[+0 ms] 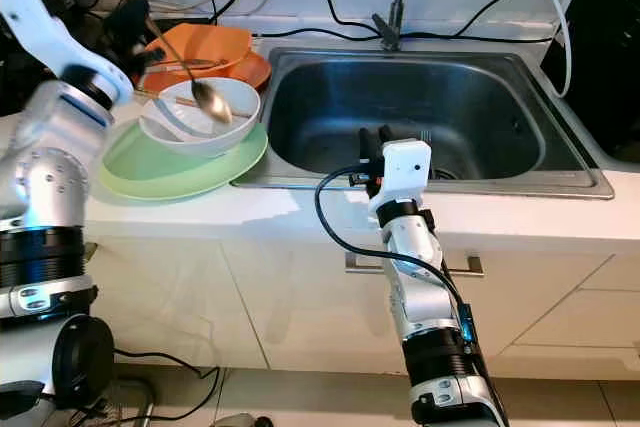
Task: Kitchen organization
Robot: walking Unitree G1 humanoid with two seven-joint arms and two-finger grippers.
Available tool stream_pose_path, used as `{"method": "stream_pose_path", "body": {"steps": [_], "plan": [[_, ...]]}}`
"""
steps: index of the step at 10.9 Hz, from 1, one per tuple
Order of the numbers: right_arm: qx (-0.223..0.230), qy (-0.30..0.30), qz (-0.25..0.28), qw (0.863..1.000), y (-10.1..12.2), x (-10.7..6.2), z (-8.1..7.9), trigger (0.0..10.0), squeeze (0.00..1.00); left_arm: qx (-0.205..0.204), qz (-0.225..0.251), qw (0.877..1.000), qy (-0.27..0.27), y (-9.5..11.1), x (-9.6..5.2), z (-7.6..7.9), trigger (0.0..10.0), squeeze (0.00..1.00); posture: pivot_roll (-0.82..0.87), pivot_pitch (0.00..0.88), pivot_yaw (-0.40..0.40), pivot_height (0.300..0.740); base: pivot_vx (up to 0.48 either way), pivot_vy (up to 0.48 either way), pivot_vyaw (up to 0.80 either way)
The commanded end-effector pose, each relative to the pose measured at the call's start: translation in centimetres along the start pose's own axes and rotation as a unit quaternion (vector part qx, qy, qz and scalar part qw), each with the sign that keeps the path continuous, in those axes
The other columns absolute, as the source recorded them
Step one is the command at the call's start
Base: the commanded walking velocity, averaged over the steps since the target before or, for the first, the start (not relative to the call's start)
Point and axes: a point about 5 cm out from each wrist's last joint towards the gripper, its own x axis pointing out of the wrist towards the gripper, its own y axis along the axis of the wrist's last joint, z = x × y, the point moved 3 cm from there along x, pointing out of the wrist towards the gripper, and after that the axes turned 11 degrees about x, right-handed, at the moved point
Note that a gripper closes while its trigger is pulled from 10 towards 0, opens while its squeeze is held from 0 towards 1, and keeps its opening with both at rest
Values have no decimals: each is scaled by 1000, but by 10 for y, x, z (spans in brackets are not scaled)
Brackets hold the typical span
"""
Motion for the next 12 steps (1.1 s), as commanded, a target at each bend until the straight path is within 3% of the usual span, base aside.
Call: {"method": "stream_pose_path", "body": {"steps": [1,2,3,6,7,9,10,12], "plan": [[3,1,3,1000,1,2,-1,10000,0,-11,31,999,-12,17,3,8,10000,0,97,0,28,740,0,0,0],[4,1,3,1000,0,3,-1,10000,0,-57,59,996,-32,17,5,30,10000,0,105,0,27,740,0,0,0],[1,-2,7,1000,3,4,1,10000,0,-85,58,993,-60,4,4,62,10000,0,98,0,31,740,0,0,0],[-22,-26,18,999,12,8,23,10000,0,-123,25,988,-89,-26,-1,106,10000,0,91,0,37,740,0,0,0],[-30,-41,24,998,17,8,34,10000,1000,-119,18,988,-92,-32,-3,113,10000,0,88,0,43,740,0,0,0],[-49,-53,44,996,34,12,49,10000,1000,-100,3,990,-97,-45,-4,117,10000,0,87,0,48,740,0,0,0],[-49,-38,46,997,39,16,48,10000,1000,-99,-1,990,-97,-49,-4,117,10000,0,85,0,50,740,0,0,0],[-64,48,30,996,42,21,26,10000,1000,-91,-20,991,-99,-64,-6,122,10000,0,84,0,51,740,0,0,0]]}}
